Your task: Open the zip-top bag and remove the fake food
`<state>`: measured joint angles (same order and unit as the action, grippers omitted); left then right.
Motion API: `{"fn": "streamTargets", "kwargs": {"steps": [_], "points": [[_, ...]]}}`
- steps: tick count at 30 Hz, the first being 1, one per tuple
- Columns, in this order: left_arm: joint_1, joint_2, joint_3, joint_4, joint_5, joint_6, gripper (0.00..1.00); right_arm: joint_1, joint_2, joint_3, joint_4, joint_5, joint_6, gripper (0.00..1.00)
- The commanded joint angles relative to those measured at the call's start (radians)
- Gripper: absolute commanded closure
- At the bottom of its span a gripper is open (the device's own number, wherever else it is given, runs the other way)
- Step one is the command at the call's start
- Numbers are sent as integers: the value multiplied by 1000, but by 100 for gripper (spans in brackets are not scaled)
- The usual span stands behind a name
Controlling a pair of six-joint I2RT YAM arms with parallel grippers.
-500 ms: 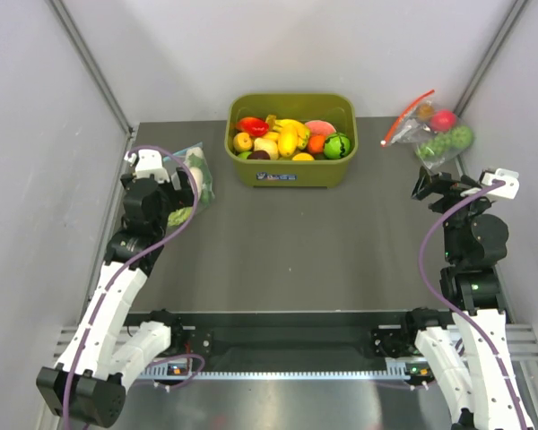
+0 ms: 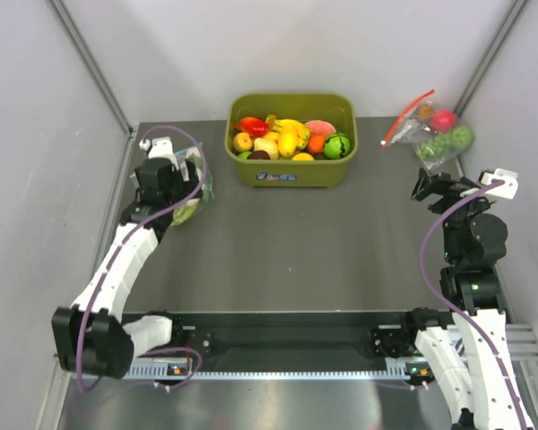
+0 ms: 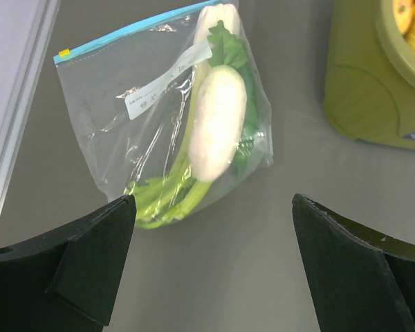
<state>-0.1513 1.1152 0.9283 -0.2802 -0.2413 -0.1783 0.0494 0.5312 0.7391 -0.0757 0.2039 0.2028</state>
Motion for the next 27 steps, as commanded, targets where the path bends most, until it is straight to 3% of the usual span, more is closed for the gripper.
{"fn": "streamTargets", "kwargs": {"steps": [1, 10, 17, 20, 23, 24, 27], "points": [[35, 104, 110, 19, 12, -44, 1, -2, -4, 5, -1, -17, 4, 0], [36, 410, 248, 76, -115, 2, 3, -3, -10, 8, -6, -58, 1, 0], [48, 560, 302, 117, -122, -6, 19, -2, -26, 13, -13, -81, 0, 0], [56, 604, 310, 122, -122, -3, 30, -3, -28, 14, -15, -90, -3, 0], [65, 630, 310, 119, -119, -3, 53, -3, -28, 17, -22, -97, -5, 0], [64, 633, 308, 119, -116, -1, 68, -2, -28, 14, -21, -98, -8, 0], [64, 623, 305, 108, -102, -7, 86, -3, -28, 11, -19, -98, -9, 0]]}}
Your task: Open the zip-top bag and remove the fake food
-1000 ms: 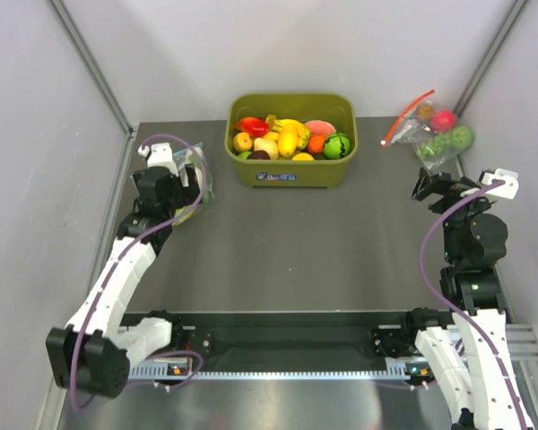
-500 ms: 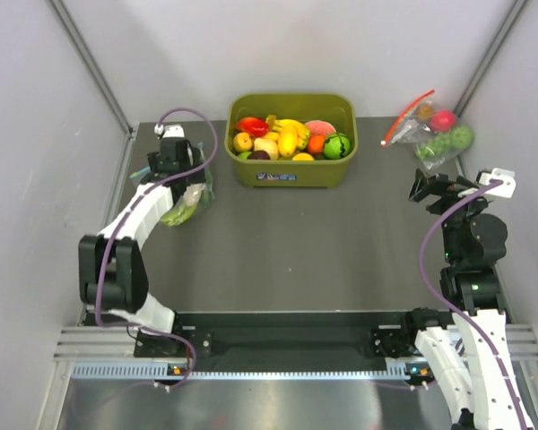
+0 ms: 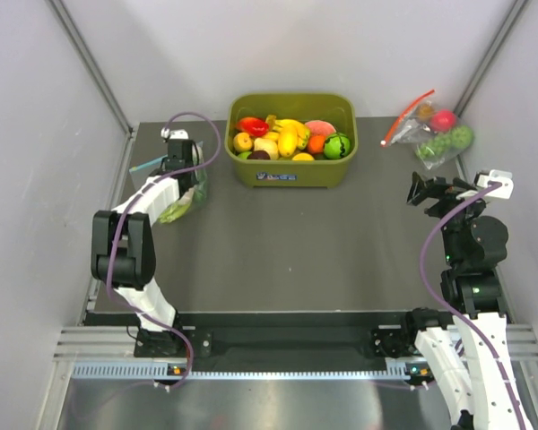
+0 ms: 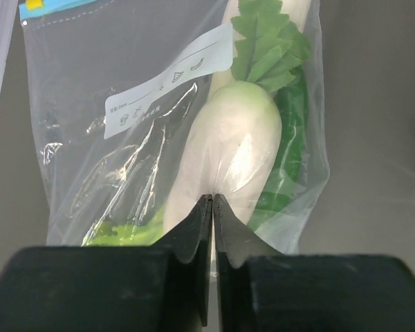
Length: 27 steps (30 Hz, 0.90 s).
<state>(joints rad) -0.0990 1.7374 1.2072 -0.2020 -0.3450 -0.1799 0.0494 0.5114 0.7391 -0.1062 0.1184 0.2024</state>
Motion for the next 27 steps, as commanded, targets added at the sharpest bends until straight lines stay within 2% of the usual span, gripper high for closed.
{"fn": "streamTargets", "kwargs": {"steps": [1, 3, 14, 23, 24, 25, 26, 27], "points": [[13, -4, 25, 18, 15, -9, 95, -3, -8, 9, 11, -11, -9, 0], [12, -22, 12, 7, 26, -23, 100, -2, -5, 9, 10, -16, -9, 0], [-33, -151, -40, -79, 167, -99, 100, -2, 4, 5, 2, -26, -11, 0], [-61, -274, -92, -54, 23, -43, 100, -2, 42, 0, 10, -62, -3, 0], [-59, -276, -97, -36, 9, -30, 93, -2, 45, 0, 11, -68, -3, 0], [-59, -269, -98, -21, -8, -26, 63, -3, 44, 0, 13, -71, -3, 1], [-59, -242, -84, -19, -9, -21, 45, -3, 45, 0, 11, -75, -1, 0], [-59, -224, -71, -23, -14, -20, 34, -2, 45, 2, 10, -79, -1, 0]]}}
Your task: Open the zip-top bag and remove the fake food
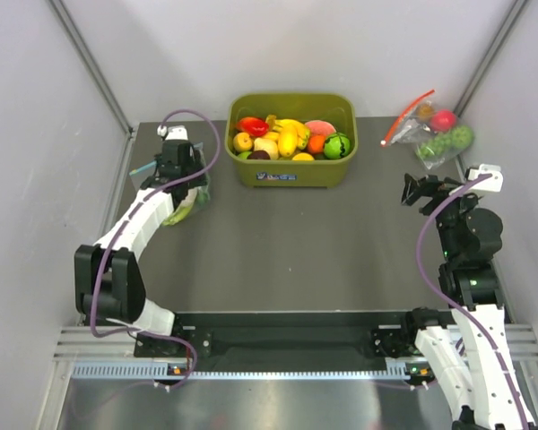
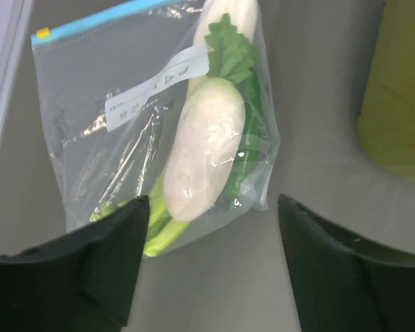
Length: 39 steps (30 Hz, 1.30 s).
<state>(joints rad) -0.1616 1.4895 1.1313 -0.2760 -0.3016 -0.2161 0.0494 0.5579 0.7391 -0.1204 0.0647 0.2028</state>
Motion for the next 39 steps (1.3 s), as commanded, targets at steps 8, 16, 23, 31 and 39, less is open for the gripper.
{"fn": "streamTargets", "kwargs": {"steps": [8, 16, 23, 31, 39], "points": [[4, 189, 58, 38, -129, 1, 1, -2, -18, 9, 15, -31, -6, 0], [4, 245, 38, 49, -117, -25, 31, -2, -9, 9, 15, -37, -6, 0], [2, 226, -1, 12, -61, -74, 99, -3, 8, 9, 16, -45, -8, 0], [-33, 101, -135, 15, 53, -124, 100, -2, 25, 9, 21, -62, -5, 0], [-137, -124, -258, -2, 72, -167, 100, -3, 45, 13, 16, -100, -5, 0]]}}
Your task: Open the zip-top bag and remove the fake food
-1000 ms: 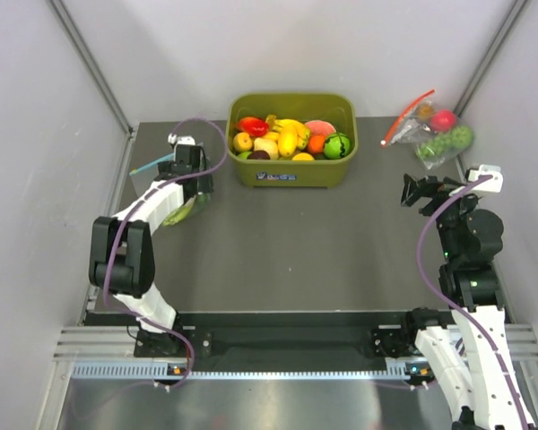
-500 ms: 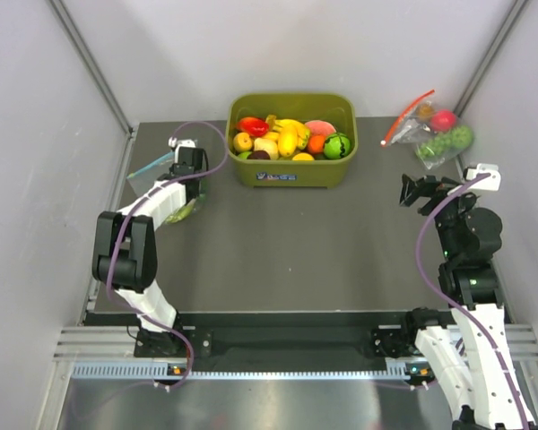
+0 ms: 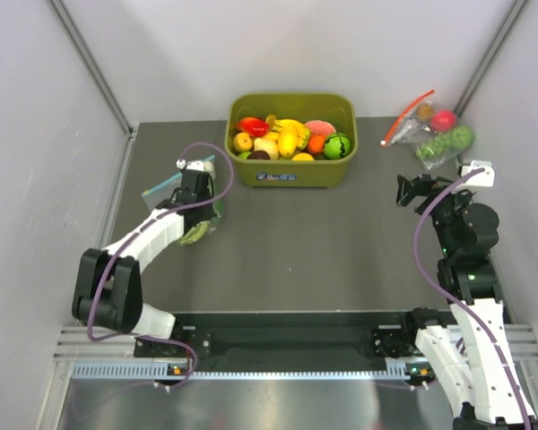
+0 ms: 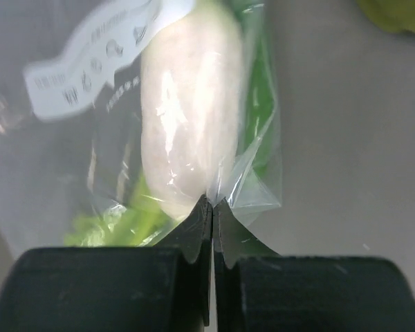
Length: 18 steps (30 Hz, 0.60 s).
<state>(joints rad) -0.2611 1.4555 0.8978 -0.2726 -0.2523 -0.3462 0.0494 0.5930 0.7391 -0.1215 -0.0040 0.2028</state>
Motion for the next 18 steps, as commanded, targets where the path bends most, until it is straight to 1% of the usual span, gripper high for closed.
{"fn": "streamTargets", "kwargs": {"steps": [1, 3, 4, 7, 10, 13, 14, 18], "points": [[-64, -133, -48, -10, 24, -43, 100, -3, 14, 14, 16, -36, -5, 0], [-99, -177, -69, -17, 13, -63, 100, -2, 19, 17, 14, -51, -3, 0], [-146, -226, -97, -23, 7, -72, 100, -2, 25, 19, 14, -57, -5, 0], [-223, -314, -146, -40, -19, -115, 100, -2, 45, 23, 10, -91, -9, 0], [-257, -383, -178, -79, -10, -151, 100, -2, 74, 34, 0, -137, -11, 0], [-283, -450, -221, -82, 11, -192, 100, -3, 115, 42, 0, -209, -13, 0], [-290, -466, -233, -61, 49, -212, 100, -3, 125, 42, 9, -261, -8, 0], [-337, -504, -280, 24, 99, -269, 100, 4, 200, 33, 39, -410, 29, 0]]}}
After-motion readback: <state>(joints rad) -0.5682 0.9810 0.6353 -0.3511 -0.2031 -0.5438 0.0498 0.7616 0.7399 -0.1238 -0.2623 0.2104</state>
